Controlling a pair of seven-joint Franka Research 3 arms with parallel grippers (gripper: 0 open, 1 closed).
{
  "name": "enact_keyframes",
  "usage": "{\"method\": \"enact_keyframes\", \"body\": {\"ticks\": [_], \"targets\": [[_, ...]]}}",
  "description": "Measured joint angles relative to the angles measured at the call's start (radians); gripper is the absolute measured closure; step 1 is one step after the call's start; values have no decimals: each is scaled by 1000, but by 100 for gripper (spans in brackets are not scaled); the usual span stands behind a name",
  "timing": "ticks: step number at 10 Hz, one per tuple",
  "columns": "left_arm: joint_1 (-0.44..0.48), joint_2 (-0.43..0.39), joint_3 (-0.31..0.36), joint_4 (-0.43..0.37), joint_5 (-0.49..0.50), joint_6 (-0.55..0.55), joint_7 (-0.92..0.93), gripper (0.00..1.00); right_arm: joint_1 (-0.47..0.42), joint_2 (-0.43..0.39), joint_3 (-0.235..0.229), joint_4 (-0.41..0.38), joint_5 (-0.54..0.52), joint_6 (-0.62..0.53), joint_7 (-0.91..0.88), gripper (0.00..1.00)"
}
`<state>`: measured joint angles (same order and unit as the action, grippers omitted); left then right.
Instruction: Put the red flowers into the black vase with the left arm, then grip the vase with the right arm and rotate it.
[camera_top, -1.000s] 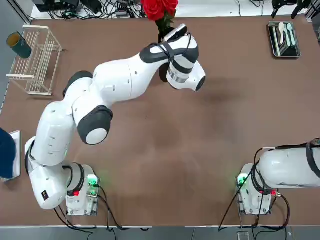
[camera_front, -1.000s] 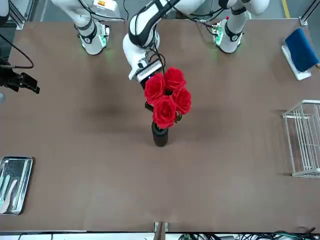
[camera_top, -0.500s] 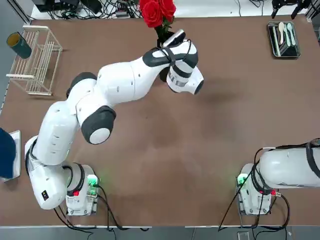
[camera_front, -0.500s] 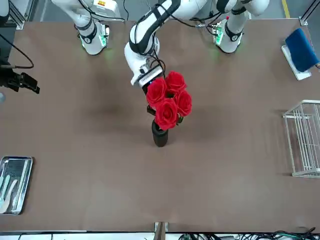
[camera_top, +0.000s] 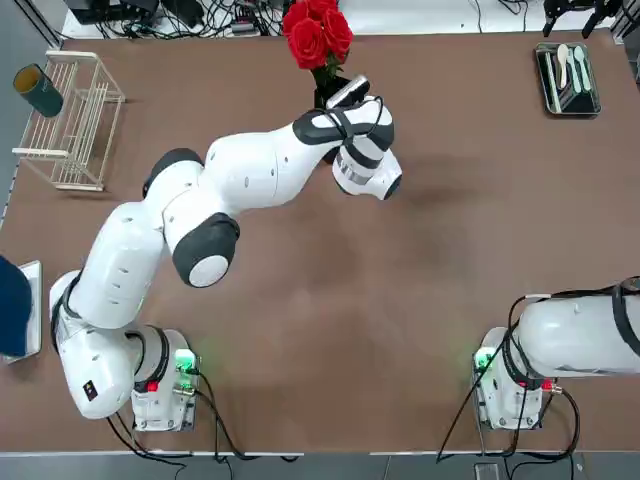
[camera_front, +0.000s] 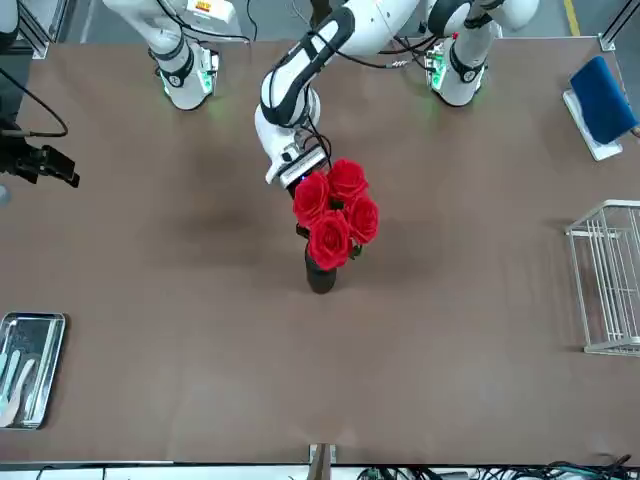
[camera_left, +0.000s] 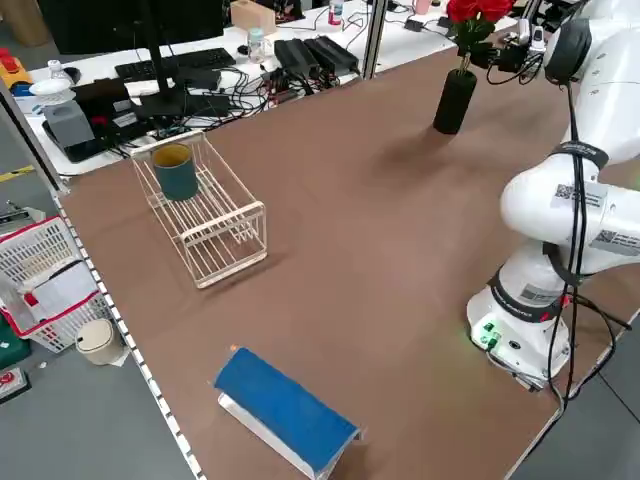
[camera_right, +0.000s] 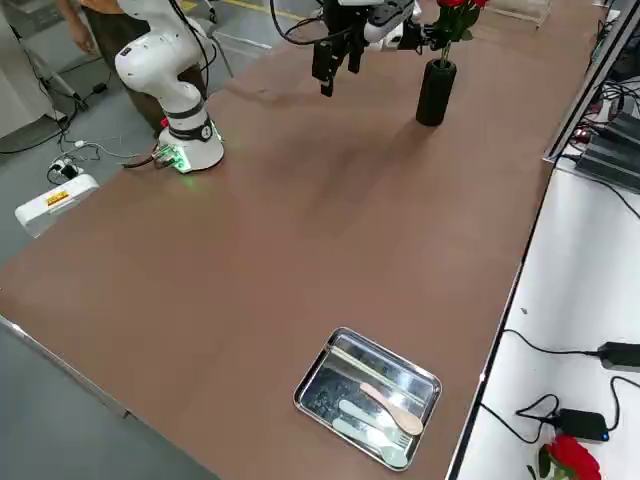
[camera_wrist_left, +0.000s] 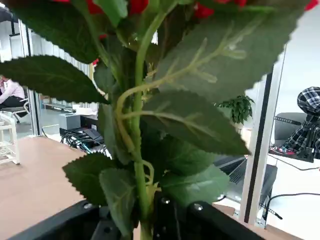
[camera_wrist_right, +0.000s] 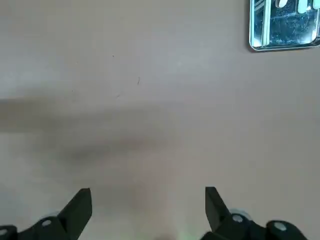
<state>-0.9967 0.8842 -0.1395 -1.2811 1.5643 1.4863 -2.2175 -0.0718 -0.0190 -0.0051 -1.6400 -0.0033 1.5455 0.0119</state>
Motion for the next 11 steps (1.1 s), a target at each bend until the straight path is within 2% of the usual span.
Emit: {"method": "enact_keyframes", "body": {"ticks": [11], "targets": [[-7, 25, -1, 3, 21, 2, -35, 88, 0, 0, 0, 0, 0, 0, 0, 0]]}}
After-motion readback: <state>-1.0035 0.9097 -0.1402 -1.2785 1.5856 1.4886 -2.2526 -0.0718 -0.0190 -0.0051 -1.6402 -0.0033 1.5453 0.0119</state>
